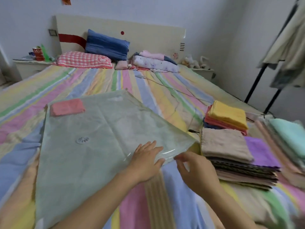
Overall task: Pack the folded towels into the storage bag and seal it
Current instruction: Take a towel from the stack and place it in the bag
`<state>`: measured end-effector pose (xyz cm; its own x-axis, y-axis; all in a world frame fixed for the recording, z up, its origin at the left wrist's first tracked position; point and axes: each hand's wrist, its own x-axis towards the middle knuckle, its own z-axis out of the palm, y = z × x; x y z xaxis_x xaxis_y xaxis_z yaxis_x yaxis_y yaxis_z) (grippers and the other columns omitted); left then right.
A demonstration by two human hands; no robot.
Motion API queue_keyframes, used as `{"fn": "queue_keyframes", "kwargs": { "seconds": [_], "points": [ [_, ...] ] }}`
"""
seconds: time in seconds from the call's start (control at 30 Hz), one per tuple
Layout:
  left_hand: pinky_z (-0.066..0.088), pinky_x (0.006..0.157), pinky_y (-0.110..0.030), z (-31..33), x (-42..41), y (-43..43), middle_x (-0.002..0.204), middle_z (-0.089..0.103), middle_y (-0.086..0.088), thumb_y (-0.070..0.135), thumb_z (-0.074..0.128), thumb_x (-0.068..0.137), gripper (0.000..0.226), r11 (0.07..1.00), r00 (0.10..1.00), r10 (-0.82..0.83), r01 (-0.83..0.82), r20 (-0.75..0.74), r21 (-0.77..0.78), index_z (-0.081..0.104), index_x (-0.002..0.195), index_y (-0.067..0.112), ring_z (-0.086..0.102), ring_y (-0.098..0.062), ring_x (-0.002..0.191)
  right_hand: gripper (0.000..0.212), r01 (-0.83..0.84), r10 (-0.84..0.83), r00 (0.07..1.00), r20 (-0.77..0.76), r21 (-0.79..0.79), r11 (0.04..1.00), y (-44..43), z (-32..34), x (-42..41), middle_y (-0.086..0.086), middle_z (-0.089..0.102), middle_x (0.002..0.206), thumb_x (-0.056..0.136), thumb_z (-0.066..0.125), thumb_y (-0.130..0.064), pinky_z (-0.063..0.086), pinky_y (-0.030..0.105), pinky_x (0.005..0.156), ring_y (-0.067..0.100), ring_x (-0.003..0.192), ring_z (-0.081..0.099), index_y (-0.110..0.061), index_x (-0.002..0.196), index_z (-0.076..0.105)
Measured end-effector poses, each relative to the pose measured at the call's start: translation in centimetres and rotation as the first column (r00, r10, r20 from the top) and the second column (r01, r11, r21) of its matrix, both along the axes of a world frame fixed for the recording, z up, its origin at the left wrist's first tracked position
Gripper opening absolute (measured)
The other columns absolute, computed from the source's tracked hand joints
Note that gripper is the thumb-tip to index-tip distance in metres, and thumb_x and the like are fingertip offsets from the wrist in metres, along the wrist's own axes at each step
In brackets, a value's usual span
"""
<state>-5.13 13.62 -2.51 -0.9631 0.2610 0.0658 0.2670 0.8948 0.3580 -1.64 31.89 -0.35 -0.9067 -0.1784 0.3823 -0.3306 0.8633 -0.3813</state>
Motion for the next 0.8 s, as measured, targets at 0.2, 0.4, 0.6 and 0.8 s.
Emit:
{"fn": "queue_keyframes", "kwargs": {
  "seconds": [0.2,0.4,0.6,0.8],
  "points": [
    [0.008,0.12,-0.036,-2.0,0.1,1.6,0.16,0.02,0.006,0.039,0.046,0.096,0.053,0.983,0.998,-0.01,0.021,0.062,-0.181,0.031,0.147,0.033,0.015,-0.014,0.148,0.012,0.288,-0.278,0.928,-0.248,0.004,0.958,6.3,2.0,-2.5,0.0,0.066,0.093,0.082,0.064,-0.02,0.043,0.035,0.075,0.027,0.092,0.052,-0.02,0.092,0.071],
    [0.014,0.12,-0.031,-2.7,0.9,1.7,0.161,0.019,0.006,0.036,0.046,0.096,0.054,0.996,0.987,-0.017,0.031,0.158,-0.084,0.03,0.148,0.032,0.014,-0.013,0.148,0.044,0.622,-0.626,0.779,-0.047,0.19,0.76,12.2,3.5,-5.9,0.015,0.056,0.122,0.093,0.047,-0.043,0.04,0.04,0.089,0.033,0.114,0.046,-0.012,0.121,0.057],
    [0.042,0.101,-0.027,-0.1,1.5,2.8,0.125,0.062,0.015,0.037,0.052,0.091,0.034,0.999,0.995,0.002,0.002,0.104,-0.035,0.06,0.124,0.035,0.054,-0.009,0.12,0.05,0.606,-0.706,0.661,0.255,0.373,0.702,14.1,3.5,-7.8,0.01,0.064,0.112,0.086,0.047,-0.056,0.049,0.035,0.085,0.032,0.107,0.057,-0.013,0.108,0.061],
    [0.051,0.076,-0.021,2.1,0.2,6.3,0.096,0.074,0.005,0.021,0.059,0.09,0.015,0.836,0.961,-0.005,-0.147,0.276,0.528,0.071,0.099,0.025,0.069,-0.008,0.087,0.045,0.685,-0.559,0.642,0.525,-0.064,0.726,14.1,3.4,-8.2,0.017,0.062,0.103,0.084,0.062,-0.044,0.051,0.038,0.081,0.033,0.098,0.059,-0.002,0.101,0.056]
  ]
}}
